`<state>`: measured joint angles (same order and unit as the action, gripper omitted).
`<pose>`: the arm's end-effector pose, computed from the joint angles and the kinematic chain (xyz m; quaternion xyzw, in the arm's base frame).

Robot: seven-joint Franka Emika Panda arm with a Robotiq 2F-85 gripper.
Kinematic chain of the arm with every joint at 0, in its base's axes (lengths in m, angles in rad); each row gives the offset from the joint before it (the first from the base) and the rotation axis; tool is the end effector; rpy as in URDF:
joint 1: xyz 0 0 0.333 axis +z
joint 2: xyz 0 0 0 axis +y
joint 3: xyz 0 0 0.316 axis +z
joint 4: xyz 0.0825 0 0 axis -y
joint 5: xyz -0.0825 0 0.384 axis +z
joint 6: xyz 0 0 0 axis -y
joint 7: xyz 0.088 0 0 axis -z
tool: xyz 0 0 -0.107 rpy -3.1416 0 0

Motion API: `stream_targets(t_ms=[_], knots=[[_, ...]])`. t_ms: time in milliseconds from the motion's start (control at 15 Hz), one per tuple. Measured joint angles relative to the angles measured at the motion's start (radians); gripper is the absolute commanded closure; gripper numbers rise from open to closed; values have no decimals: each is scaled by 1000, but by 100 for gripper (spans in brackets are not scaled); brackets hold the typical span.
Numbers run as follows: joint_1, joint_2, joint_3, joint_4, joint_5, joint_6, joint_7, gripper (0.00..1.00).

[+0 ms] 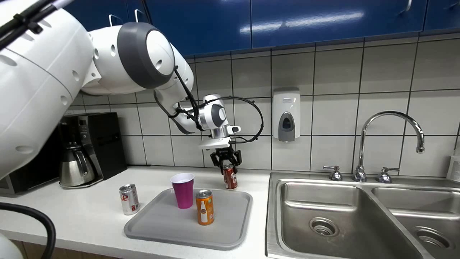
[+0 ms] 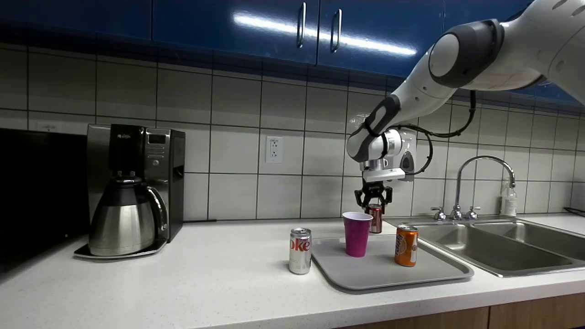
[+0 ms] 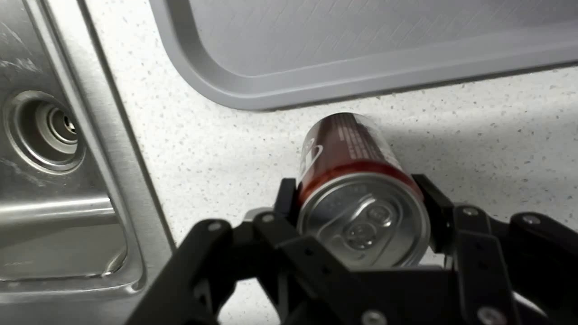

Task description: Remove the cans from the tray and put them on the counter

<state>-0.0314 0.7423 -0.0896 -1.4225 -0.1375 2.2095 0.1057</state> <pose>0.7275 -0.0801 0.2627 0.9942 -0.0608 0.0224 0.0862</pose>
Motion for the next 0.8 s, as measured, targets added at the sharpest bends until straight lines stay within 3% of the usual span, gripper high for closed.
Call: stream_targets(t_ms=[667, 733, 800], knots=[[2, 41, 2, 42, 1, 0, -2, 61], [2, 45, 2, 45, 1, 0, -2, 11], [2, 48, 2, 48, 1, 0, -2, 10]])
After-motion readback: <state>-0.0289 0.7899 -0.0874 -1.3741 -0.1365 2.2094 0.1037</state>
